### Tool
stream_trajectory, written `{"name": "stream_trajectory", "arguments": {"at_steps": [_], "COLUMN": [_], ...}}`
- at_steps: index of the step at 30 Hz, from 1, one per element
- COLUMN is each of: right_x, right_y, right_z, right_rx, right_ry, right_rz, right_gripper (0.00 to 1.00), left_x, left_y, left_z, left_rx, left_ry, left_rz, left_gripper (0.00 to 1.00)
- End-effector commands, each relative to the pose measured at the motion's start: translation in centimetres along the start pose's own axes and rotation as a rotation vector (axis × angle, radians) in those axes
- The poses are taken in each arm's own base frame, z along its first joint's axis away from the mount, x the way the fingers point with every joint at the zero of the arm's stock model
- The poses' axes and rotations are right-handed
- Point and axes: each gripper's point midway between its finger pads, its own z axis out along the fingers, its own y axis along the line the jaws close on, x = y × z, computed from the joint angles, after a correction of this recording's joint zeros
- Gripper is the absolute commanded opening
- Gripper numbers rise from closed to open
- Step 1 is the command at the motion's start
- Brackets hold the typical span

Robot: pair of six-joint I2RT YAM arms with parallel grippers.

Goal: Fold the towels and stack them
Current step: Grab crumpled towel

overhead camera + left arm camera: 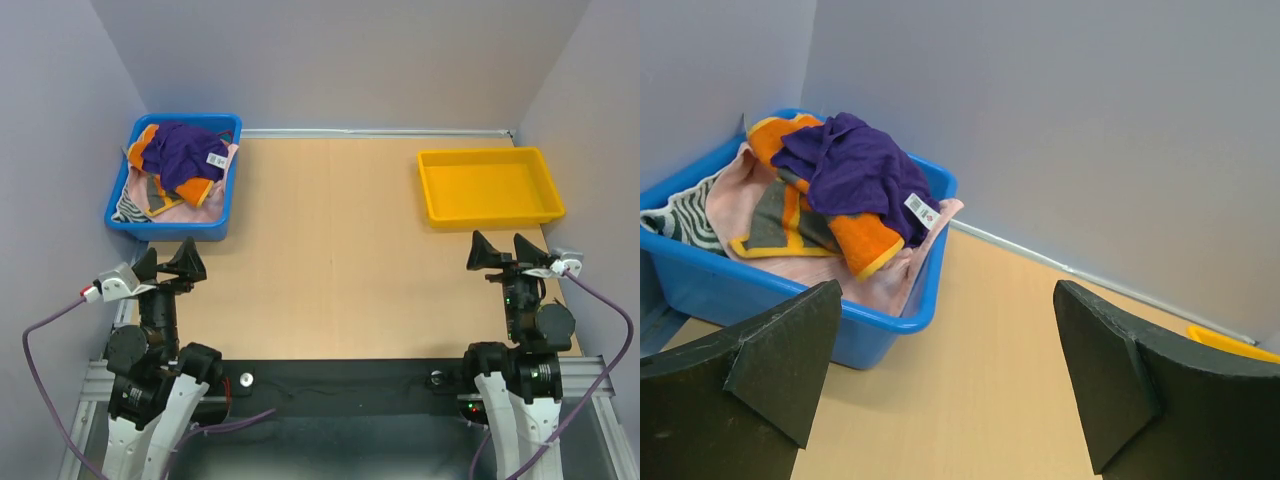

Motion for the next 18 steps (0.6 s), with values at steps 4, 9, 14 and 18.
{"name": "stream_trajectory", "arguments": {"at_steps": [4,9,14,18], "right_x": [-2.1,-1.4,0.3,1.2], "right_y": [1.5,1.2,1.2,1.1], "right_z": [-0.4,-0.2,0.3,0.4], "right_rx": [-0.071,-0.055,-0.058,-0.047], "right_ry": [-0.046,-0.031,0.024,0.042], "right_rz": [-0.017,-0.001,0.013,0.03], "right_gripper": [1.0,1.0,1.0,1.0], "left_x": [-3.9,-0.3,3.0,6.6], "left_y": [-0.2,-2.1,-4.5,-5.7], "left_z": [-2.3,0.5,4.4,9.2], "left_rx": [0.063,0.062,0.044,-0.058], "left_ry": [-0.166,0.002,0.191,0.353], "left_rz": [-0.144,-0.145,-0.124,-0.056], "left_gripper": [0.99,0.99,0.99,0.99]}}
